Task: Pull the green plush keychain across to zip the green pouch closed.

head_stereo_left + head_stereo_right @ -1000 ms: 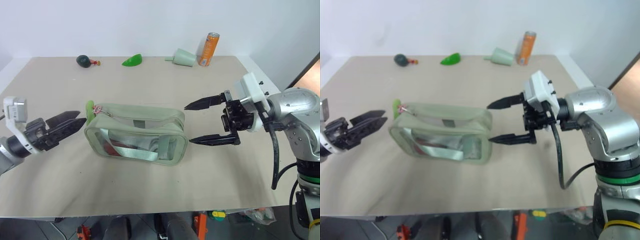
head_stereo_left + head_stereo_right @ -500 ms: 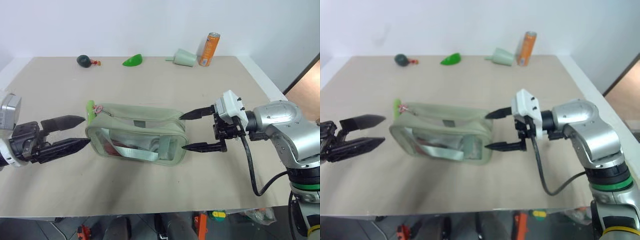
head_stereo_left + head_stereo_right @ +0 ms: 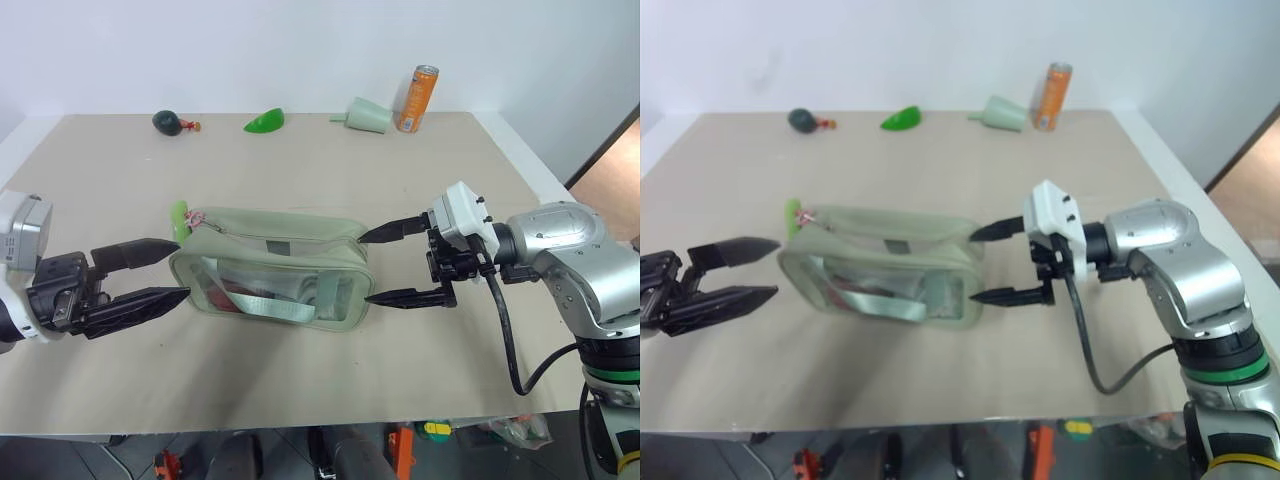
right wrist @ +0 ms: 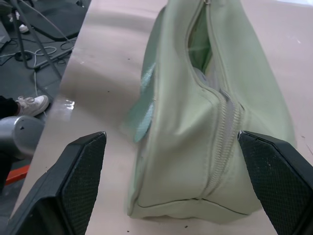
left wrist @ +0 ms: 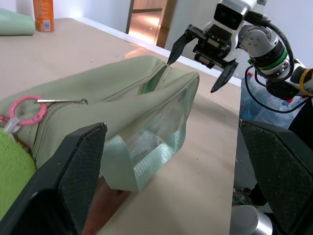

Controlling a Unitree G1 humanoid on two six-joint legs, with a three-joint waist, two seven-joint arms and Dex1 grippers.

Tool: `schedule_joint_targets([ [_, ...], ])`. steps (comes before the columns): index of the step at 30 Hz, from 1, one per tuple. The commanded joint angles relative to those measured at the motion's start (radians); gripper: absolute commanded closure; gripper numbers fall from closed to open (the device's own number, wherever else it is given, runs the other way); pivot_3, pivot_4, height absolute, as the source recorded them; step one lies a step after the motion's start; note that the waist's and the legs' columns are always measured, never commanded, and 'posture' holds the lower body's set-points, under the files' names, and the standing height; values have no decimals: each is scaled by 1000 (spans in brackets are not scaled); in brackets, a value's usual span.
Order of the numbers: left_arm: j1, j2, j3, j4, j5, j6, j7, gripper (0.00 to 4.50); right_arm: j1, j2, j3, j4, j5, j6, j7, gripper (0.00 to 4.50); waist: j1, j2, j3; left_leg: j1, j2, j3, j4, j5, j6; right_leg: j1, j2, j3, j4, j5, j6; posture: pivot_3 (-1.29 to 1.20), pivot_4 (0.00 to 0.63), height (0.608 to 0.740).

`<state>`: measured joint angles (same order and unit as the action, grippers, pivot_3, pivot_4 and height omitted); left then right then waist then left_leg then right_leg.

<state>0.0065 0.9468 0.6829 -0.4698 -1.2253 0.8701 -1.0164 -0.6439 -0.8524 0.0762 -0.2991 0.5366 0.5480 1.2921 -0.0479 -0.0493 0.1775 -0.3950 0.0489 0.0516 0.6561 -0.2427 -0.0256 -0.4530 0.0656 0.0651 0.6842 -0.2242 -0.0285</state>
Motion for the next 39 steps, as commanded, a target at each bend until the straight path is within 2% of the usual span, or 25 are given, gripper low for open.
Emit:
schedule_joint_targets([
  [1, 0, -7, 9, -7, -6, -24, 6, 0, 0, -7, -19, -45, 21, 7, -5, 40, 0, 0, 0, 0, 0, 0, 0, 0, 0, 0, 0, 0, 0, 0, 0, 0, 150, 740],
  [4, -3, -17, 5, -4, -7, -30, 13, 0, 13, 4, -6, -69, 28, 17, -16, 887, 0, 0, 0, 0, 0, 0, 0, 0, 0, 0, 0, 0, 0, 0, 0, 0, 150, 740],
  [10, -6, -25, 2, -2, -9, -42, 18, 0, 15, 34, 31, -55, -18, -3, -43, 2929, 0, 0, 0, 0, 0, 0, 0, 0, 0, 0, 0, 0, 0, 0, 0, 0, 150, 740],
  [11, -6, -26, 2, -1, -9, -44, 19, 0, 14, 36, 36, -52, -24, -9, -45, 3430, 0, 0, 0, 0, 0, 0, 0, 0, 0, 0, 0, 0, 0, 0, 0, 0, 150, 740],
  [14, -5, -27, 2, 0, -7, -49, 22, 0, 12, 44, 42, -44, -32, -18, -45, 4389, 0, 0, 0, 0, 0, 0, 0, 0, 0, 0, 0, 0, 0, 0, 0, 0, 150, 740],
  [19, 9, -35, 22, 31, 10, -66, 31, 0, 18, 46, 43, -35, -41, -36, -35, 4451, 0, 0, 0, 0, 0, 0, 0, 0, 0, 0, 0, 0, 0, 0, 0, 0, 150, 740],
  [23, -38, -57, 16, 185, 51, -70, 138, 0, 19, 51, 48, -29, -62, -51, -42, 4451, 0, 0, 0, 1, 0, 0, 0, 0, 0, 1, 0, 0, 0, 0, 0, 0, 150, 740],
  [28, -130, -84, -61, 335, 131, -59, 246, 0, 24, 54, 60, -24, -90, -63, -52, 4451, 1, 0, 0, 2, 1, 0, 0, 0, 0, 2, 1, -1, 0, 0, 0, 0, 150, 740],
  [39, -233, -157, -197, 379, 201, -55, 275, 0, 46, 49, 47, -49, -93, -57, -69, 4451, 0, -1, -1, 2, 1, 0, 0, 0, 0, 2, 1, 0, 0, 1, 1, 0, 150, 740],
])
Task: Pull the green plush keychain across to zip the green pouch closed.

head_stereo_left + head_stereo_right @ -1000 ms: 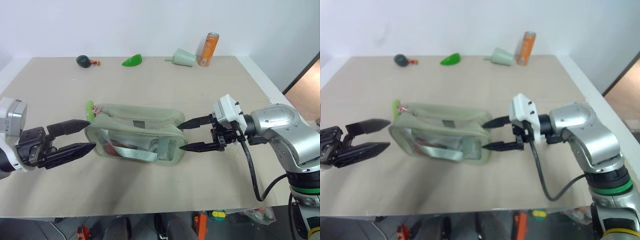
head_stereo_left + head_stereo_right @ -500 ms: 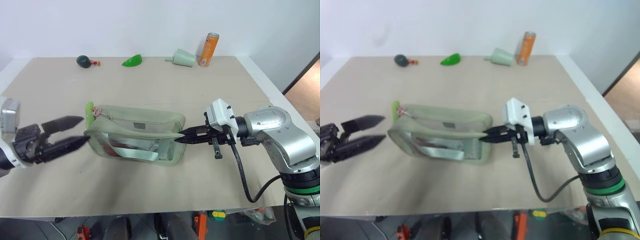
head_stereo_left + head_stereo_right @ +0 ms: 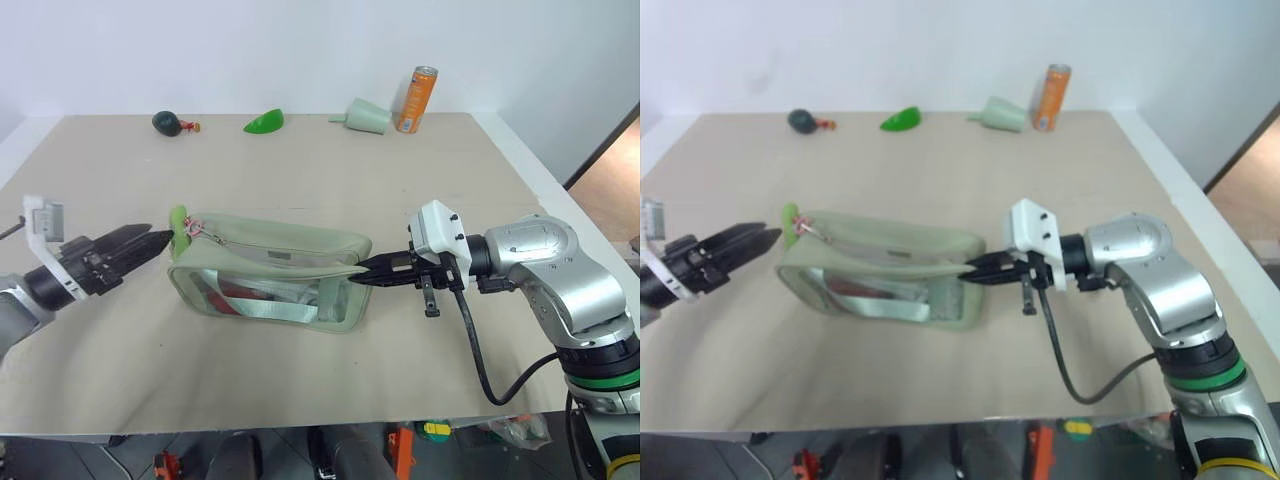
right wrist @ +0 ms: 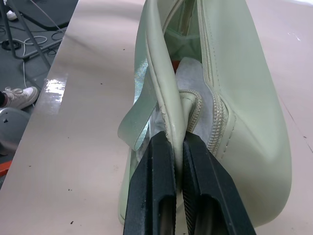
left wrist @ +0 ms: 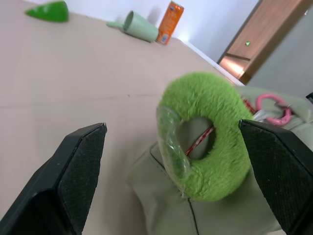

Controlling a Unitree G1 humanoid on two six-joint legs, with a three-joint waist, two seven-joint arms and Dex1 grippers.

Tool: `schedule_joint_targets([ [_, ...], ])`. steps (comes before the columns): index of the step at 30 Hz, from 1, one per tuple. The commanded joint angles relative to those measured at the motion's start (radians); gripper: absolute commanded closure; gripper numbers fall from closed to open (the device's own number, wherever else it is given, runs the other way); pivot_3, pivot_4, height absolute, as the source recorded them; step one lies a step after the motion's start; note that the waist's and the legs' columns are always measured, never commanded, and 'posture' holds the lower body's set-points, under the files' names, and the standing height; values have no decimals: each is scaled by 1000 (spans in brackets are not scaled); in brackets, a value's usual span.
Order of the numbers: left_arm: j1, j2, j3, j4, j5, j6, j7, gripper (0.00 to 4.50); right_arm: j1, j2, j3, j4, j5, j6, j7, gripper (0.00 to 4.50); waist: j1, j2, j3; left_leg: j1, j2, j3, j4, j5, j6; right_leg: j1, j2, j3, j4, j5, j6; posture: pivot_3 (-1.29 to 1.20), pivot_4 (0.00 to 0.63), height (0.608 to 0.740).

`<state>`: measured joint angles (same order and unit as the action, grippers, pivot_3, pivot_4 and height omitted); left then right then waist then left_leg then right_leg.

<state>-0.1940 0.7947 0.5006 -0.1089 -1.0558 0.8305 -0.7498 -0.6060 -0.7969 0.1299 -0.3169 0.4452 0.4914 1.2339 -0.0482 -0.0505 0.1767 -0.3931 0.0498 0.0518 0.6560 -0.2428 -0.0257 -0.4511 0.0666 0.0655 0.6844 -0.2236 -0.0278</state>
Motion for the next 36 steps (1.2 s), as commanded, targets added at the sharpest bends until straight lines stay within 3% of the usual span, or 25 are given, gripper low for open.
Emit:
schedule_joint_targets([
  [1, -40, -9, -20, 27, 38, -15, 9, 0, 12, -8, -9, -36, -1, 1, -14, 4451, 0, 0, 0, 0, 0, 0, 0, 0, 0, 0, 0, 0, 0, 0, 0, 0, 150, 740],
  [5, -64, -24, -24, 45, 51, -7, 15, 0, 26, -15, -18, -48, 3, 7, -28, 4451, 0, -1, 0, 0, 0, 0, 0, 0, 0, 0, 0, 0, 0, 0, 0, 0, 150, 740],
  [10, -87, -30, -27, 56, 55, 11, 19, 1485, 34, -16, -22, -57, 5, 12, -36, 4500, 0, -1, -1, 0, 0, 0, 0, 0, 0, 0, 0, 0, 0, 0, 0, 0, 150, 740],
  [17, -89, -40, -21, 39, 36, 33, 7, 3990, 32, -13, -20, -55, 4, 9, -45, 4500, 0, -1, -1, 0, 0, 0, 0, 0, 0, 0, 0, 0, 0, 0, 0, 0, 150, 740],
  [19, -89, -44, -19, 28, 23, 39, -1, 4463, 32, -13, -19, -51, 1, 6, -45, 4500, 0, -1, -1, 0, 0, 0, 0, 0, 0, 0, 0, 0, 0, 0, 0, 0, 150, 740],
  [27, -141, -58, 7, 3, -9, 29, 13, 4463, 30, -11, -13, -46, -6, 1, -45, 4500, 1, -1, -1, 0, 0, 0, 0, 0, 0, 1, 0, 0, 0, 0, 0, 0, 150, 740],
  [36, -278, -14, -6, -154, -183, 88, -4, 4463, 22, -2, -8, -39, -13, -5, -48, 4500, -4, -3, -2, 1, -1, 1, 0, 0, -1, 2, 0, 3, 0, 1, 1, 0, 150, 740],
])
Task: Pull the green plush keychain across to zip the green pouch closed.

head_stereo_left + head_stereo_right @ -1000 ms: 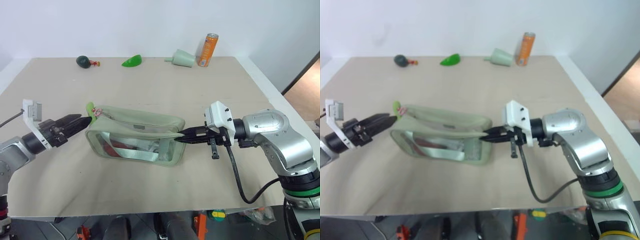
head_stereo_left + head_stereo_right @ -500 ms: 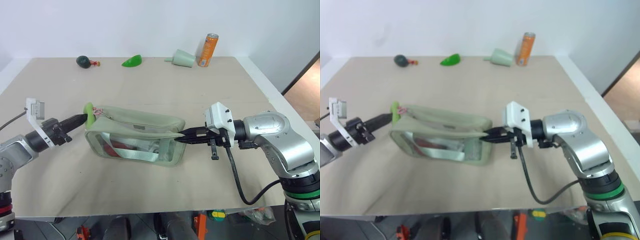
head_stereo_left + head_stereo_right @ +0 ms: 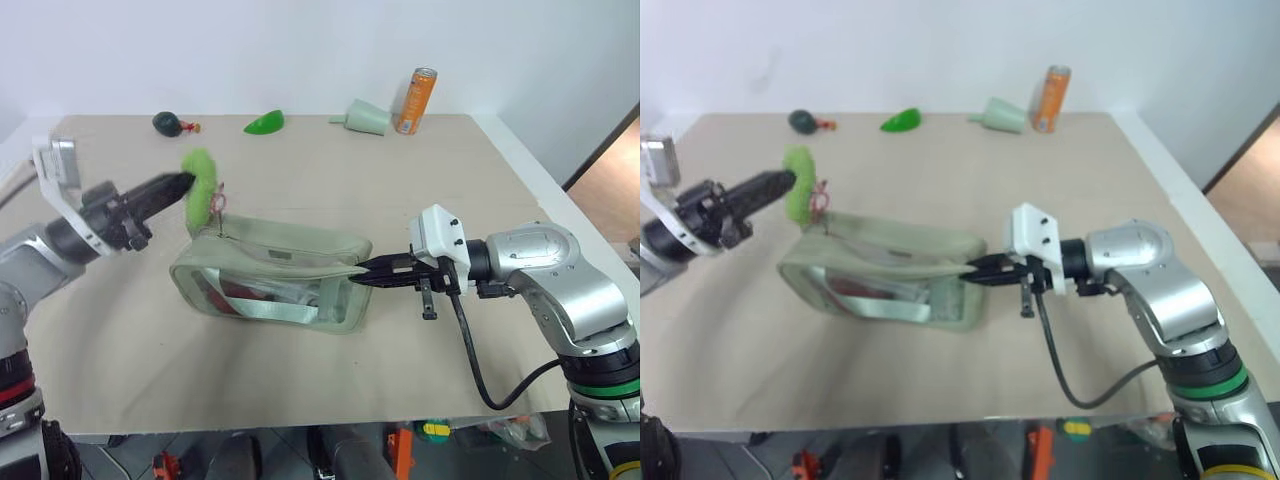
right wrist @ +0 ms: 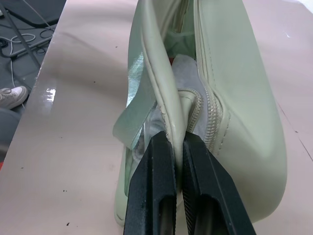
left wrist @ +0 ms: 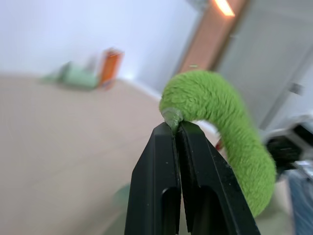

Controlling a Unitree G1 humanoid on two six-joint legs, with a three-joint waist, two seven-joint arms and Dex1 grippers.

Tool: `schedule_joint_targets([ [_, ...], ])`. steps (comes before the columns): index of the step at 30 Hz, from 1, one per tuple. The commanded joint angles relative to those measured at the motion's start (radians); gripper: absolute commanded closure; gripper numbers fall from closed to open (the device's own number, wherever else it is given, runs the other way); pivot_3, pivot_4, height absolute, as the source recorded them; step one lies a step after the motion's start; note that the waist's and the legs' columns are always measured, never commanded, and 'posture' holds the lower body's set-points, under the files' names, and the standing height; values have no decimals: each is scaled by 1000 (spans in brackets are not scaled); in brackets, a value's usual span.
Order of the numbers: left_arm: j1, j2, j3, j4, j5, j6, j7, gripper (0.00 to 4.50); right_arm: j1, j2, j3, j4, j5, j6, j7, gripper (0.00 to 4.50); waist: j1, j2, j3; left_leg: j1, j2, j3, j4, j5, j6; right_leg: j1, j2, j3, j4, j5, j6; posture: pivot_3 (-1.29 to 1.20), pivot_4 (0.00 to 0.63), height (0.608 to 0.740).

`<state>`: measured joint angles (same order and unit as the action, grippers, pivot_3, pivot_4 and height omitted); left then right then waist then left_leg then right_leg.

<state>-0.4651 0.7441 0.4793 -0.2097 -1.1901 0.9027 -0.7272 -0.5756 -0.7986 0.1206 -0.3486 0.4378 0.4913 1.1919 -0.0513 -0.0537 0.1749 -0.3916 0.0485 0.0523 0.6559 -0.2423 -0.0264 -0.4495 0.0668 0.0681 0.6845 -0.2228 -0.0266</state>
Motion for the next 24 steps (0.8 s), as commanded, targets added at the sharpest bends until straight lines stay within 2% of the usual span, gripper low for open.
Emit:
schedule_joint_targets([
  [1, -8, 50, 11, -66, -59, 24, -35, 4463, -8, 0, 1, -9, -6, -5, -7, 4500, 0, 0, 0, 0, 0, 0, 0, 0, 0, 0, 0, 0, 0, 0, 0, 0, 150, 740],
  [7, 35, 129, -70, -108, 18, 31, -108, 4463, -10, 6, -3, -9, -4, -6, -11, 4500, 2, 0, 0, 1, 0, -1, 0, 0, -1, 1, 0, -2, 0, 0, 0, 0, 150, 740],
  [12, 63, 143, -116, -95, 92, 7, -139, 4463, -15, 12, -2, -8, -5, -8, -15, 4500, 2, 0, 0, 1, 0, -1, 0, 0, -1, 1, 0, -2, 0, 0, 0, 0, 150, 740],
  [16, 49, 138, -134, -74, 110, 17, -144, 3311, -18, 13, -4, -9, -2, -6, -17, 4500, 2, 0, 0, 1, 0, -1, 0, 0, -1, 1, 1, -2, 0, 0, 0, 0, 150, 740],
  [17, 46, 136, -137, -71, 117, 13, -145, 2863, -18, 13, -4, -10, -3, -7, -18, 4500, 2, 0, 0, 1, 0, -1, 0, 0, -1, 1, 1, -2, 0, 0, 0, 0, 150, 740],
  [20, 38, 122, -131, -66, 131, -6, -148, 1896, -18, 12, -4, -10, -5, -8, -19, 4500, 2, 0, 0, 1, 0, -1, 0, 0, 0, 1, 1, -2, 0, 0, 0, 0, 150, 740],
  [24, 43, 115, -90, -56, 107, -18, -159, 1896, -19, 11, -3, -10, -6, -6, -21, 4500, 2, 0, 0, 1, 0, -1, 0, 0, 0, 1, 1, -2, 0, 0, 0, 0, 150, 740],
])
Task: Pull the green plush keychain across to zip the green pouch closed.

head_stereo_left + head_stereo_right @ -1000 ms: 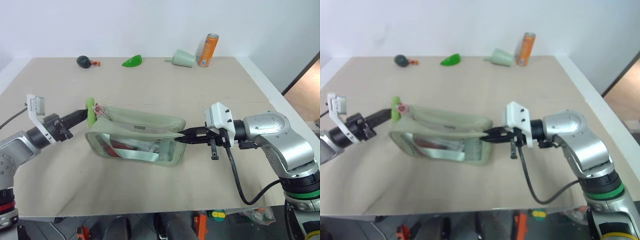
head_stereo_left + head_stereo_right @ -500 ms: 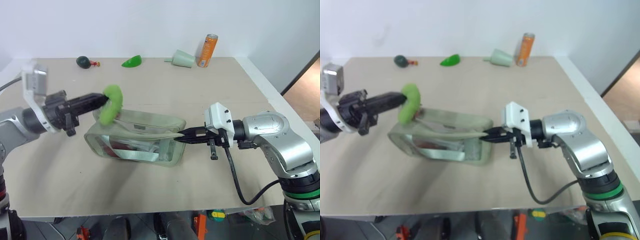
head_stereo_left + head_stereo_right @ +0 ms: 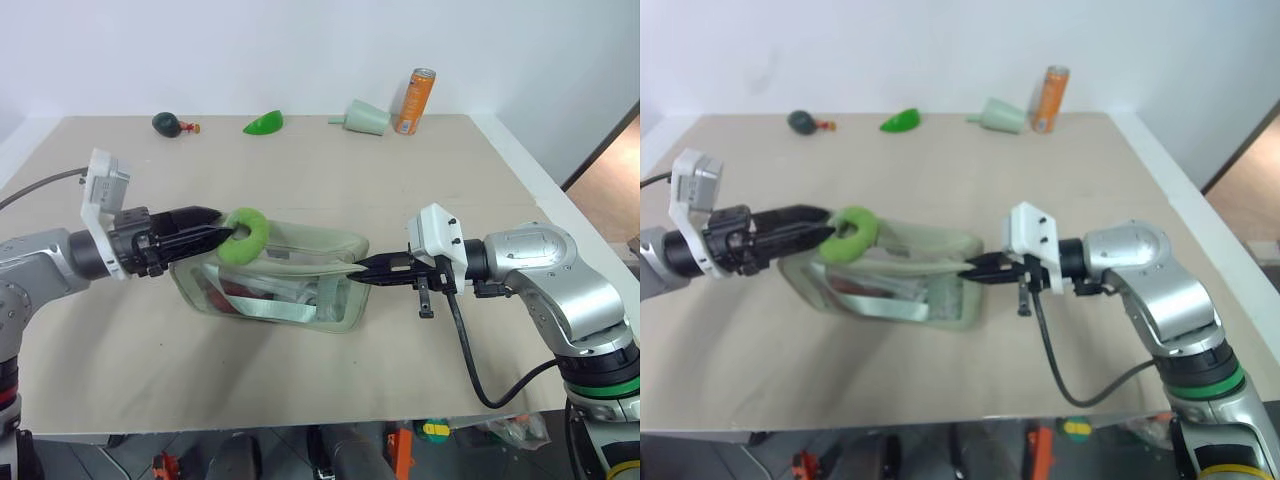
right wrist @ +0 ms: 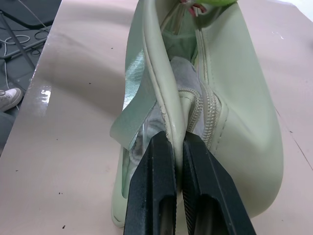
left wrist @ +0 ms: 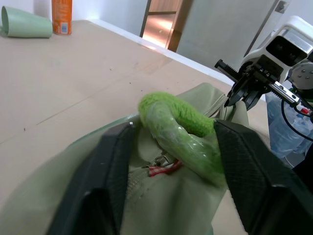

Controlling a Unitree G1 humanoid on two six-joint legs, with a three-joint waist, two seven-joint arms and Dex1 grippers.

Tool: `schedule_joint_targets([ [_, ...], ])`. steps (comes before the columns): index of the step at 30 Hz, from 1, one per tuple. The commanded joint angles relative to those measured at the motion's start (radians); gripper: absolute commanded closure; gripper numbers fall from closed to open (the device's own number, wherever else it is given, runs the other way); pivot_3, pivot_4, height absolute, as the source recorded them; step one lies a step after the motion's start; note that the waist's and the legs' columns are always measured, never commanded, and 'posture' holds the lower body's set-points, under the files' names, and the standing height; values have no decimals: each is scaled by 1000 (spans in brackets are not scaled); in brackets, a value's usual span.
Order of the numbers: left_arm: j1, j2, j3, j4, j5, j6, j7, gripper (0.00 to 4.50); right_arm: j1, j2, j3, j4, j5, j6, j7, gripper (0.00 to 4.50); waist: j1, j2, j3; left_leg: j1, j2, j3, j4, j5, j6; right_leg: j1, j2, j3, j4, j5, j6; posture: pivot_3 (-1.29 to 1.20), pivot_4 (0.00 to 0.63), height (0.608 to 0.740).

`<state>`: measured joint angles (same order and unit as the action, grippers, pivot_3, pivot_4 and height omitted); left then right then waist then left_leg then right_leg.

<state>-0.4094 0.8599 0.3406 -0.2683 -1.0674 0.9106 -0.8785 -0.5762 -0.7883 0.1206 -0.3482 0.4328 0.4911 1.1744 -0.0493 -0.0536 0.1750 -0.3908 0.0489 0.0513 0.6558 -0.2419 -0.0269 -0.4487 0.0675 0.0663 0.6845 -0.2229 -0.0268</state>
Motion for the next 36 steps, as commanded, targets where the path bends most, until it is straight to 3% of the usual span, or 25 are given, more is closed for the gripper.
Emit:
schedule_joint_targets([
  [1, -13, -8, 77, 13, -34, -30, -4, 1896, -17, 0, -3, -11, -2, -5, -4, 4500, 0, 0, 0, 0, 0, 0, 0, 0, 0, 0, 0, 0, 0, 0, 0, 0, 150, 740],
  [7, -20, -21, 287, 146, -201, -14, 50, 1896, -14, 3, 0, -14, -2, -2, -4, 4500, -1, 0, 0, 0, 1, 0, 0, 0, 0, 0, 1, -1, 0, 0, 0, 0, 150, 740],
  [9, 44, 6, 305, 141, -159, -23, 12, 1896, -14, 4, 1, -13, -3, -2, -4, 4500, -2, 0, 0, 0, 1, 0, 0, 0, 0, 0, 1, 0, 0, 0, 0, 0, 150, 740],
  [13, 302, 93, 227, 47, 45, -98, -151, 1896, -17, 3, 2, -6, -3, -4, 3, 4500, -4, 0, 0, 1, 1, 1, -1, 0, 0, -1, 0, 0, 0, -1, -2, 0, 150, 740],
  [17, 416, 98, 177, 18, 130, -158, -216, 1896, -20, 7, 6, -1, -5, -6, 5, 4500, 1, 0, 0, 0, 1, 0, -1, 0, 0, -1, -1, -2, 0, -2, -3, 0, 150, 740],
  [33, 292, 29, 101, 73, 140, -169, -206, 1896, -13, -3, -4, -16, -1, 7, -1, 4500, 1, 0, 0, 0, 3, 1, -2, 0, 0, -2, -1, -4, 0, -2, -3, 0, 150, 740],
  [34, 283, 26, 93, 76, 136, -165, -209, 2409, -11, -4, -5, -18, -1, 8, -3, 4500, 1, 0, 0, 0, 3, 1, -2, 0, 0, -2, -1, -4, 0, -2, -3, 0, 150, 740],
  [36, 268, 20, 84, 80, 120, -150, -214, 2938, -11, -4, -6, -21, 0, 11, -5, 4500, 1, 0, 0, 0, 3, 1, -2, 0, 0, -2, -1, -4, 0, -1, -2, 0, 150, 740],
])
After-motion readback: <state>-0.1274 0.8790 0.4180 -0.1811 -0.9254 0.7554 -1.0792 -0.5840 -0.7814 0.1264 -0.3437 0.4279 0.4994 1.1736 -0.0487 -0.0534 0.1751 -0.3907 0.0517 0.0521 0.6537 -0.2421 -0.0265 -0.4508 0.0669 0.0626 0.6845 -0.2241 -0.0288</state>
